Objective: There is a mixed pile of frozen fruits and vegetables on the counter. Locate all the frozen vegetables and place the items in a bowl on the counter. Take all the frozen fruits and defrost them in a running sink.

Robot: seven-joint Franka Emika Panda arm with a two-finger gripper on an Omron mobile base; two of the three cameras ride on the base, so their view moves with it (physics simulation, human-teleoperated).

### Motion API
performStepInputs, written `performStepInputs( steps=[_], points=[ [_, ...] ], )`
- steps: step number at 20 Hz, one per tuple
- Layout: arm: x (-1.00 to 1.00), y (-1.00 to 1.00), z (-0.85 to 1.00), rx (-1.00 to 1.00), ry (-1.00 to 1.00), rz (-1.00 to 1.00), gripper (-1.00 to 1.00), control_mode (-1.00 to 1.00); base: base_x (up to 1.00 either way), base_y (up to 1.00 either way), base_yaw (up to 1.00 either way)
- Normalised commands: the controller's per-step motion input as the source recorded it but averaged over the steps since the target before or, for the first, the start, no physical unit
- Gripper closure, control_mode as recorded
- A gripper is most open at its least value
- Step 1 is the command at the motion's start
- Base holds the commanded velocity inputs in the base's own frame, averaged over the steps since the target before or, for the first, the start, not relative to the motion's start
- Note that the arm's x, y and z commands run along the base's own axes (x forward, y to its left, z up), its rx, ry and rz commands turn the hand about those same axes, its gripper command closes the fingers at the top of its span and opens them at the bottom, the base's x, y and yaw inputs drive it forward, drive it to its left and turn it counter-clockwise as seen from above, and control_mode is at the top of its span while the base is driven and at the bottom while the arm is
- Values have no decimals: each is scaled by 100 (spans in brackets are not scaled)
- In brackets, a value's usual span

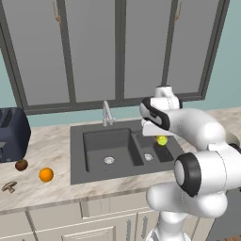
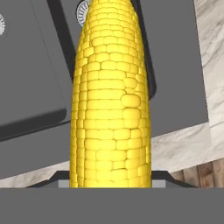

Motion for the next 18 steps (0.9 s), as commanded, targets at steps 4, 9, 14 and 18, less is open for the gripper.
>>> performStepInputs(
  steps=[4, 9, 14, 18],
  points=[
    [0, -33, 24, -3, 2, -5, 100, -100, 0, 0, 0],
    [0, -35, 23, -2, 3, -5, 100, -100, 0, 0, 0],
    [0, -40, 18, -1, 4, -5, 100, -100, 0, 0, 0],
    [-3, -41, 16, -1, 3, -5, 100, -100, 0, 0, 0]
  ],
)
